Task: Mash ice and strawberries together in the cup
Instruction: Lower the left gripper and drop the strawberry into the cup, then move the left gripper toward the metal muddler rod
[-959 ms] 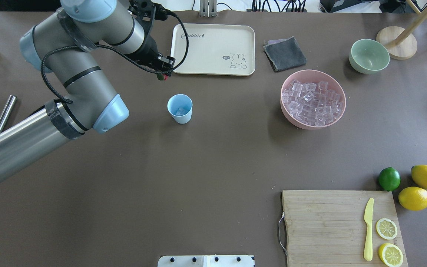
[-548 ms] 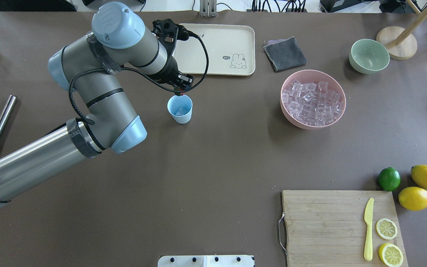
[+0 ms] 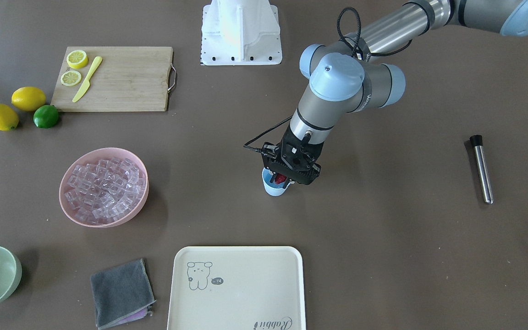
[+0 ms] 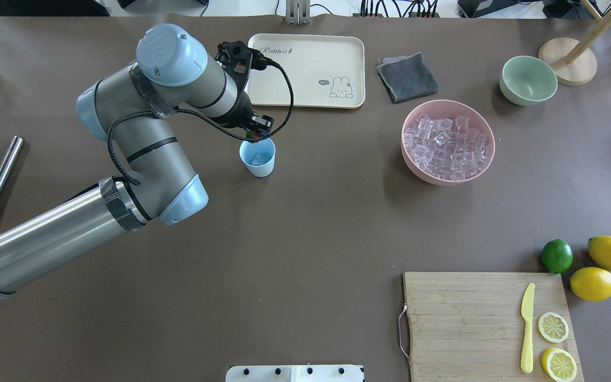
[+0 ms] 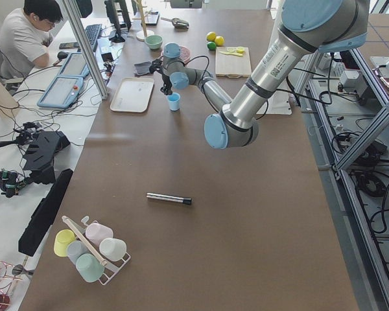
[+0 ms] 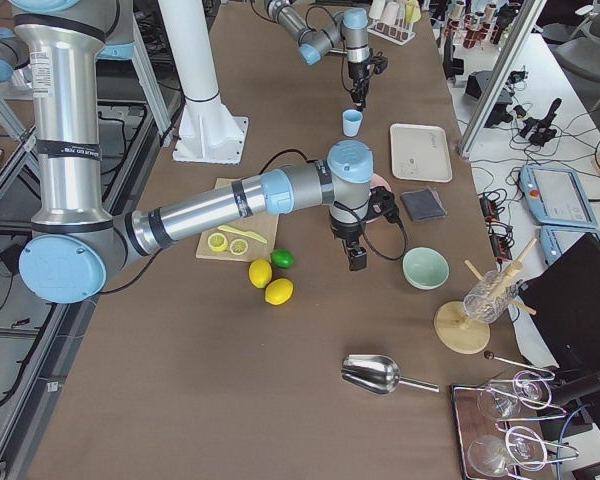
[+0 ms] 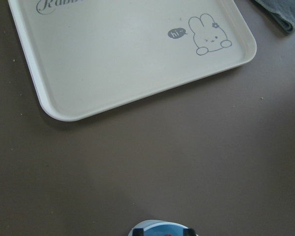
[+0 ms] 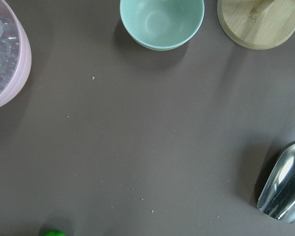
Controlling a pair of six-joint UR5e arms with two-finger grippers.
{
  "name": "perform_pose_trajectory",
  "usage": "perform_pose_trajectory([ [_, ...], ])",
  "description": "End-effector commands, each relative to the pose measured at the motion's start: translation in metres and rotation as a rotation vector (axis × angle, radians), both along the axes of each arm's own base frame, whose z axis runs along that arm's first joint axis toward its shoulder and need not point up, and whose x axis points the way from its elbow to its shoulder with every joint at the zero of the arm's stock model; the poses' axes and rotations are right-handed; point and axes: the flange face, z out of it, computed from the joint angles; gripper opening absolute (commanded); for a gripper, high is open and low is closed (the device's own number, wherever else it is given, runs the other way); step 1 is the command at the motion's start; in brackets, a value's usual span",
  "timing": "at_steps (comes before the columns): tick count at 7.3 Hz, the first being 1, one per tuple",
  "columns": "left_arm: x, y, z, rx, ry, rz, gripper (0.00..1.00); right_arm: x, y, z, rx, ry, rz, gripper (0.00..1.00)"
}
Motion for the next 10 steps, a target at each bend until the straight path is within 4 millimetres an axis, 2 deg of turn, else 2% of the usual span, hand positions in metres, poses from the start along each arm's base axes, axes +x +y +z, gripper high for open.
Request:
perform_pose_trajectory([
  [1,0.004,0.003,0.004,-0.002,-0.003,0.006,0.25,0.000,-0.001,-0.001,0.002,-0.001,0.000,0.97],
  [2,0.009,0.007,0.005,-0.004,-0.004,0.015,0.41,0.000,0.000,-0.001,0.002,-0.001,0.000,0.97],
  [3,0.009,0.007,0.012,-0.007,-0.013,0.017,0.62,0.000,-0.001,0.000,0.000,-0.001,0.000,0.97],
  [4,0.006,0.009,0.034,-0.025,-0.034,0.017,0.70,0.000,-0.001,-0.002,-0.002,-0.004,0.004,0.97],
  [6,-0.010,0.000,0.033,-0.025,-0.027,-0.003,0.83,0.000,0.000,-0.005,-0.006,-0.006,0.012,0.96],
  [7,-0.027,-0.011,0.031,-0.026,-0.022,-0.025,0.83,0.000,0.001,-0.005,-0.007,-0.007,0.014,0.96],
  [8,-0.072,-0.041,0.045,-0.033,-0.025,-0.046,0.83,0.000,0.000,-0.003,-0.011,-0.006,0.014,0.96],
  [9,-0.151,-0.076,0.089,-0.038,-0.039,-0.026,0.83,0.000,0.001,-0.005,-0.008,-0.006,0.014,0.96],
  [10,-0.206,-0.092,0.131,-0.071,-0.057,-0.047,0.83,0.000,0.002,-0.005,-0.007,-0.008,0.014,0.96],
])
